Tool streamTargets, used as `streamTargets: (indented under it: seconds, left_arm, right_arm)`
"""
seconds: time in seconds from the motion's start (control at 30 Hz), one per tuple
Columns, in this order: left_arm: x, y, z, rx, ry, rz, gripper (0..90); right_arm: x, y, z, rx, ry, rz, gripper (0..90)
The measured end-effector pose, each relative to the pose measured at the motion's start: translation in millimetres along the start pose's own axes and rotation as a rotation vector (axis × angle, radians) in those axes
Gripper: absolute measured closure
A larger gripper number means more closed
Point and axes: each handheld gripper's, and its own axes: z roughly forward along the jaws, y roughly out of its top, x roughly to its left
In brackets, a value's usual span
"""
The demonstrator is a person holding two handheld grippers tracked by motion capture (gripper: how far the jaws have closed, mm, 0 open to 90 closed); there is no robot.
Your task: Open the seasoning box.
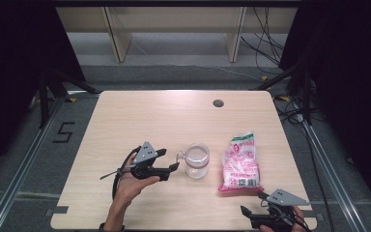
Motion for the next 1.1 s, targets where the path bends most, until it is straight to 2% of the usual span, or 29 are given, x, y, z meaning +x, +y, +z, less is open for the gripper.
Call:
streamTargets:
  seconds: [0.03,0.07,0.1,0.13,0.17,0.23,0.27,0.3,0.33,0.37,0.4,0.5,0.53,0.57,0.6,0.63,0.67,0.7,0.8,0.83,0.93,0.97,1.03,1.07,1.1]
  left_arm:
    - [-0.8,1.6,-1.3,-0.006,0.002,-0.003,31.2]
    - [-3.0,5.5,-4.0,-0.02,0.007,-0.008,32.1]
    - [-2.6,8.0,-5.0,-0.038,0.014,0.014,34.3]
    - [-2.6,8.0,-5.0,-0.038,0.014,0.014,38.6]
    - [-3.3,9.9,-5.6,-0.051,0.009,0.02,38.6]
    - [-5.1,13.0,-7.9,-0.056,0.002,0.028,48.5]
    - [-6.0,14.5,-8.8,-0.055,-0.003,0.032,59.6]
    - [-6.0,15.8,-8.9,-0.059,-0.012,0.033,65.4]
    - [-7.3,16.1,-9.2,-0.061,-0.02,0.011,70.3]
    - [-8.8,16.9,-9.7,-0.062,-0.008,0.004,74.3]
    - [-8.7,17.9,-9.6,-0.067,-0.004,0.011,77.9]
    - [-7.2,20.5,-8.5,-0.08,0.002,0.024,85.1]
    - [-9.9,20.4,-7.8,-0.075,0.003,-0.008,87.2]
    - [-7.6,21.7,-6.4,-0.075,0.0,0.038,87.7]
    - [-9.9,22.1,-5.6,-0.069,0.004,0.017,87.7]
    - [-8.8,23.5,-3.4,-0.075,0.001,0.035,88.2]
    - [-6.7,25.3,-0.1,-0.081,-0.006,0.068,88.8]
    - [-6.8,26.0,2.1,-0.075,-0.011,0.076,89.0]
    - [-6.7,26.1,8.8,-0.058,-0.005,0.077,89.1]
    - [-6.0,24.9,13.3,-0.046,-0.014,0.076,89.2]
    - [-4.1,23.2,17.0,-0.053,-0.029,0.054,89.2]
    - [-2.4,22.5,19.5,-0.041,-0.016,0.061,89.2]
    - [-2.4,22.0,20.6,-0.041,-0.019,0.054,89.2]
    - [-2.8,21.5,21.1,-0.033,-0.021,0.057,89.0]
    - [-3.1,21.5,21.5,-0.022,0.006,0.085,88.4]
  right_arm:
    - [2.5,-0.3,-0.8,0.005,-0.004,0.026,17.4]
    - [-0.2,0.1,-0.6,-0.005,-0.01,-0.01,17.0]
    - [-0.3,-0.4,-0.6,-0.014,-0.013,-0.009,16.6]
    - [-0.3,-0.4,-0.6,-0.014,-0.013,-0.009,16.6]
    - [-0.4,-0.4,-0.6,-0.017,-0.015,-0.009,16.0]
    - [0.4,0.5,-0.8,-0.019,-0.004,0.0,15.4]
    - [1.1,0.8,0.1,-0.029,0.006,-0.002,15.4]
    - [1.4,1.0,-0.3,-0.022,0.007,-0.011,15.4]
    - [2.2,1.0,0.1,-0.027,0.014,-0.008,15.4]
    - [4.2,0.7,0.3,-0.027,0.006,0.003,15.4]
    - [2.6,1.3,-0.2,-0.029,0.004,-0.026,15.4]
    - [2.3,0.9,1.2,-0.023,0.005,-0.026,15.5]
    - [2.6,1.1,0.8,-0.021,0.009,-0.02,15.6]
    - [2.7,1.2,0.7,-0.02,0.01,-0.017,15.7]
    - [2.7,1.2,0.7,-0.02,0.01,-0.017,15.7]
    - [2.2,1.0,0.2,-0.02,-0.004,-0.026,16.1]
    - [2.4,0.9,0.8,-0.018,0.008,-0.021,16.3]
    - [2.5,1.0,0.7,-0.017,0.008,-0.021,16.5]
    - [2.9,1.0,0.5,-0.014,0.009,-0.018,17.0]
    - [2.8,1.0,0.7,-0.017,-0.001,-0.025,17.8]
    - [2.8,1.0,0.8,-0.013,0.003,-0.025,20.3]
    - [2.9,0.9,0.9,-0.008,0.012,-0.025,20.8]
    - [3.1,1.1,0.4,-0.009,0.008,-0.023,20.9]
    - [2.2,1.1,0.6,-0.01,0.001,-0.026,20.9]
    - [3.0,1.2,0.0,-0.009,0.008,-0.013,20.9]
